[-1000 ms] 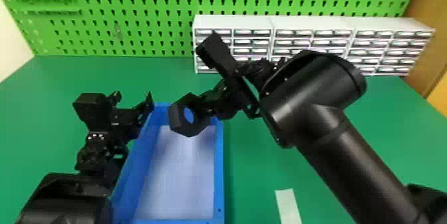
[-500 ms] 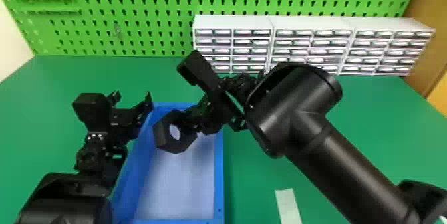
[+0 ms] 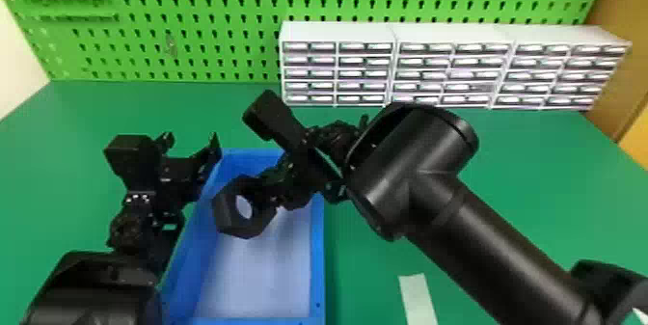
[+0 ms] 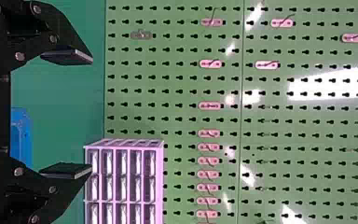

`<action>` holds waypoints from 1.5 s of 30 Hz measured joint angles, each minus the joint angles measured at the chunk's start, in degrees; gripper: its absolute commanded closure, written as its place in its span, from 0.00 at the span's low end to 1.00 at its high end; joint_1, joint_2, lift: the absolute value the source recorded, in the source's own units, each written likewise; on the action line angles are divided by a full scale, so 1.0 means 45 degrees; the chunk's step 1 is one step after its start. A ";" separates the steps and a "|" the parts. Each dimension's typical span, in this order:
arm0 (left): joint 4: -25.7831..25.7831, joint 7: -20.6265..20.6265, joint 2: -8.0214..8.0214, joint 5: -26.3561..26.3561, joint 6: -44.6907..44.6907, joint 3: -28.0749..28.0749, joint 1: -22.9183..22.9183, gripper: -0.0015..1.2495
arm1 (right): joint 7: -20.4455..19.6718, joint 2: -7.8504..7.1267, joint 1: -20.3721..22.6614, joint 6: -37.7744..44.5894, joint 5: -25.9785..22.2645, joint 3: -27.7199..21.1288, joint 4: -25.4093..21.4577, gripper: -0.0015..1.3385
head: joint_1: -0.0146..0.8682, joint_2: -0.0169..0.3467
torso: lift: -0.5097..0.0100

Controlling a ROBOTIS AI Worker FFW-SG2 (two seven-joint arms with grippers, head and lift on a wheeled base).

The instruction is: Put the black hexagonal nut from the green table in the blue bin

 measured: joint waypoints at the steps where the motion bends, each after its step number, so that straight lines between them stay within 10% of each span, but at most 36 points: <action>1: 0.0000 0.0000 0.0000 -0.0002 0.0000 0.0000 0.0002 0.35 | -0.0044 -0.0005 -0.0011 -0.0021 -0.0041 0.0065 0.0038 0.78 | 0.79 0.19 | 0.79; 28: 0.0000 0.0000 0.0000 0.0003 0.0000 0.0027 0.0068 0.35 | -0.0542 -0.0090 -0.0119 -0.0246 -0.0235 0.0589 0.0914 0.77 | 0.79 0.19 | 0.79; 36: 0.0000 0.0000 0.0000 0.0004 0.0000 0.0027 0.0060 0.35 | -0.0637 -0.0106 -0.0117 -0.0259 -0.0194 0.0515 0.0940 0.33 | 0.79 0.19 | 0.79; 45: 0.0000 0.0000 0.0000 0.0007 0.0000 0.0015 0.0054 0.35 | -0.0678 -0.0127 -0.0085 -0.0260 -0.0116 0.0392 0.0940 0.19 | 0.79 0.19 | 0.79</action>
